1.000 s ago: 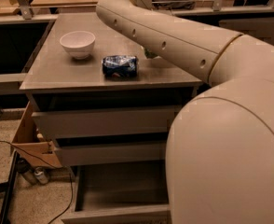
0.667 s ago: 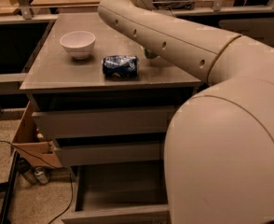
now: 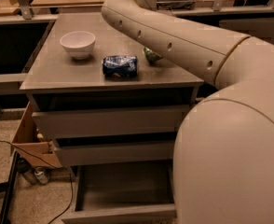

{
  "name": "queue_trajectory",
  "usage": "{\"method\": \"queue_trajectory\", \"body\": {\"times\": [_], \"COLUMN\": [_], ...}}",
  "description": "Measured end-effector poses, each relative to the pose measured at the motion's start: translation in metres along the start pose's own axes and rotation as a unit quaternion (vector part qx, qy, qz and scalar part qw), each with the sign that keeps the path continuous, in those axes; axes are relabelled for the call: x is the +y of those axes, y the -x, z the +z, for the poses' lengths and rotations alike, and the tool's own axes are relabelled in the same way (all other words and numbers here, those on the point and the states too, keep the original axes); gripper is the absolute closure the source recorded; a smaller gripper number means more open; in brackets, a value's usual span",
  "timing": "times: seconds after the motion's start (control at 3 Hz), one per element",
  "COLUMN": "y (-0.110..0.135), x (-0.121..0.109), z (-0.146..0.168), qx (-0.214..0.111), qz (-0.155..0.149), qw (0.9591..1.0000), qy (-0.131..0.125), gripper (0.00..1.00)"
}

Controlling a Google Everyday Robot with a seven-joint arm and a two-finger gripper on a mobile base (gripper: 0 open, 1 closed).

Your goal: Pick green can from bottom drawer and place on counter

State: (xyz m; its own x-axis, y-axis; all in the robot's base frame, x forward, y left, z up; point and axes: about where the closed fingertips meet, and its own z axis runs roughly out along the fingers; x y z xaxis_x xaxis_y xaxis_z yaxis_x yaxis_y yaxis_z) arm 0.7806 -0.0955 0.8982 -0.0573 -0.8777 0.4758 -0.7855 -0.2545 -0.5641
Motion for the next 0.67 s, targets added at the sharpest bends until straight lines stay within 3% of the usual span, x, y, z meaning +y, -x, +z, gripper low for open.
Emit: {"method": "queue_trajectory", "body": {"times": [0.33, 0.67], "y": [-0.0002, -0.0002], "x": [0.0004, 0.0004], "z": [0.0, 0.0], "qx": [0.0, 0.0], "qz": [0.0, 0.0], "qw": [1.0, 1.0], "qy": [0.0, 0.0], "gripper": [0.0, 0.0]}}
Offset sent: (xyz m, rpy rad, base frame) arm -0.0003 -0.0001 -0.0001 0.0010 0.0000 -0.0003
